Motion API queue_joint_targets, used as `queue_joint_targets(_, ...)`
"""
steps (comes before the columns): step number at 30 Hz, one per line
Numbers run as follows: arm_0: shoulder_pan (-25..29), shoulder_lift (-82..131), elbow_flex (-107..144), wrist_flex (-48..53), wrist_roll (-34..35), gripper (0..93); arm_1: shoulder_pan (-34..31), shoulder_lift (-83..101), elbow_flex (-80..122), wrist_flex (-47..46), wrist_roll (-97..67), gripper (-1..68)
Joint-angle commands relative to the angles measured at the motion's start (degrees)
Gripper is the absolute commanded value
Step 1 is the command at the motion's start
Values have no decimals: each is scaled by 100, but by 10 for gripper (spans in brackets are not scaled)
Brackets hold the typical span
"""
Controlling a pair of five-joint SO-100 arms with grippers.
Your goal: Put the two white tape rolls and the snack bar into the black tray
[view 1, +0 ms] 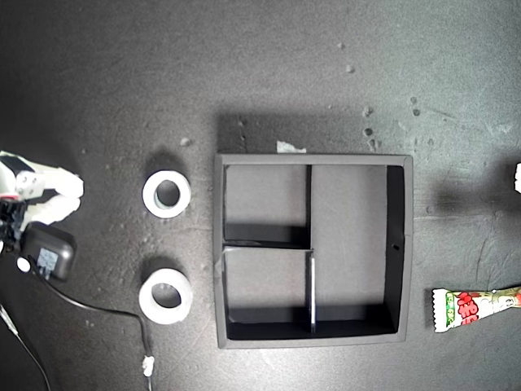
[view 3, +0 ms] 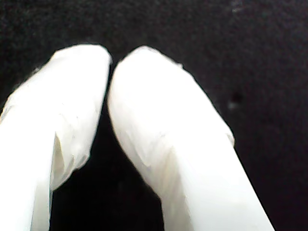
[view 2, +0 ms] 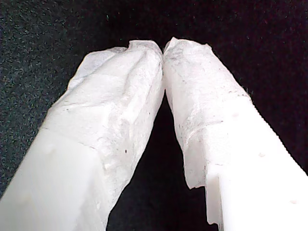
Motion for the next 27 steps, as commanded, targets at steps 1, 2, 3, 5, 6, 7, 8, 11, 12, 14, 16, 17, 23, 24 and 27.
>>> queue_joint_targets(1, -141, 281, 325, 229, -167, 2, -35, 44, 70, 9, -97, 44)
queue_joint_targets(2, -316, 281, 325, 229, -185, 2, 26, 44, 70, 0, -62, 49)
queue_joint_targets(3, -431, 281, 325, 229, -229, 2, 176, 44, 70, 0, -62, 51)
queue_joint_targets(5, -475, 281, 325, 229, -325, 2, 527, 44, 70, 9, -9, 18)
queue_joint_targets(6, -483, 281, 325, 229, -475, 2, 554, 44, 70, 9, 105, -1)
queue_joint_targets(7, -483, 281, 325, 229, -633, 5, 571, 44, 70, 9, 325, -1)
queue_joint_targets(8, -483, 281, 325, 220, -756, 5, 615, 44, 70, -18, 510, -1)
queue_joint_targets(11, -527, 281, 325, 114, -712, 2, 773, 44, 70, -290, 694, -3)
queue_joint_targets(12, -554, 281, 325, 53, -606, 1, 809, 44, 70, -378, 703, -3)
queue_joint_targets(14, -255, 281, 325, 18, -1336, 0, 835, 44, 70, -633, 475, -3)
queue_joint_targets(16, 264, 272, 325, -580, -809, 0, 844, 44, 70, -826, 264, -3)
queue_joint_targets(17, 343, 272, 325, -949, -343, 0, 844, 44, 70, -923, 149, -3)
queue_joint_targets(23, 158, 272, 149, -2039, 1063, 34, 659, 44, 70, -1802, -747, -3)
queue_joint_targets(24, 97, 272, -26, -2109, 1195, 57, 606, 44, 70, -2083, -958, -3)
queue_joint_targets(27, -237, 281, -439, -2479, 1556, 122, 492, 44, 70, -2830, -1380, -3)
